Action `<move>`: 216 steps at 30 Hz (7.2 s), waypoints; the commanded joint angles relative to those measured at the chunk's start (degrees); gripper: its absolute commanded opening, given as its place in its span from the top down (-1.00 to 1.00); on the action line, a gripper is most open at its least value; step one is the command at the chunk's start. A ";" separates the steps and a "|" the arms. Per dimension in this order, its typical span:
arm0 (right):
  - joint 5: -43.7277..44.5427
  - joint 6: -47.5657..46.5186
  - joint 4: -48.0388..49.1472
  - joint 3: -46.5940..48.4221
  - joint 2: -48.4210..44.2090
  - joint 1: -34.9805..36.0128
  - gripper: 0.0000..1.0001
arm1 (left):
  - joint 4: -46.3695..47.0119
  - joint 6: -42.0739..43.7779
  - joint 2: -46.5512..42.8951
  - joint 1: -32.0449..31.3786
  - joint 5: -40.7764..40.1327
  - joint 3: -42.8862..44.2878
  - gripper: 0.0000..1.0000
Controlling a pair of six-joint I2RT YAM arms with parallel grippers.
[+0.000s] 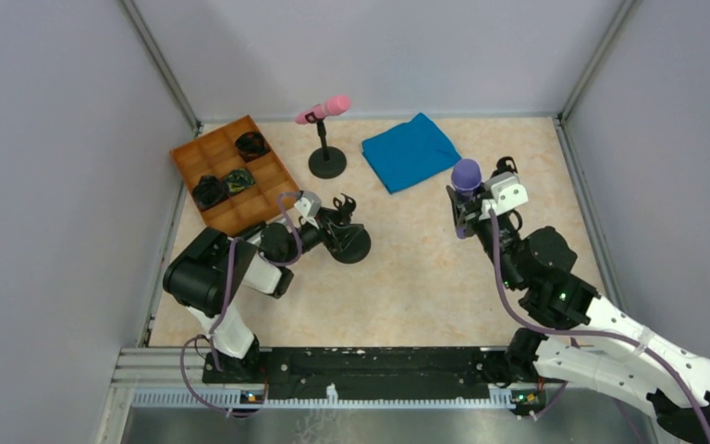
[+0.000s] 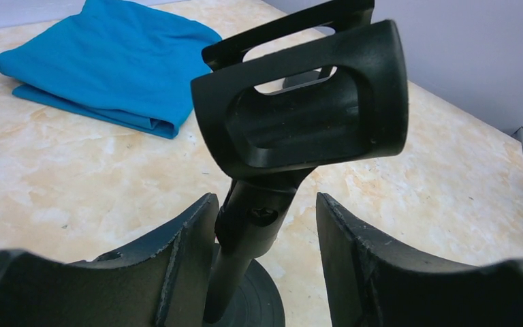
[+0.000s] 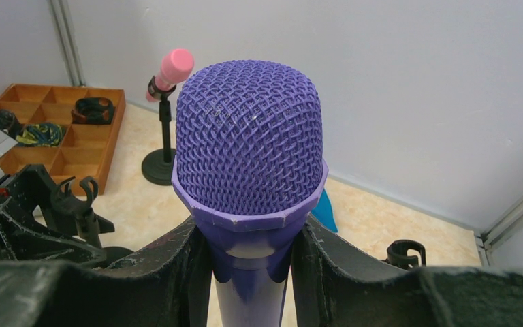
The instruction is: Attach the microphones to the stand
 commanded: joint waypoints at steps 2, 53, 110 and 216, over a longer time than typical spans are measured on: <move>-1.71 0.80 1.88 1.98 0.78 -0.03 1.00 | 17.33 -0.79 -2.08 0.57 1.29 1.07 -0.22; -26.20 2.10 36.26 -13.50 0.38 -0.06 1.00 | 17.76 -14.15 -1.91 0.07 16.74 4.76 1.00; -34.08 7.00 37.78 -12.99 6.58 -0.06 1.00 | 7.08 7.21 -9.08 -3.35 0.06 -6.69 -0.21; -38.63 5.49 49.07 -9.40 13.20 -0.05 1.00 | -5.62 -12.93 -15.86 -4.30 7.59 0.85 1.00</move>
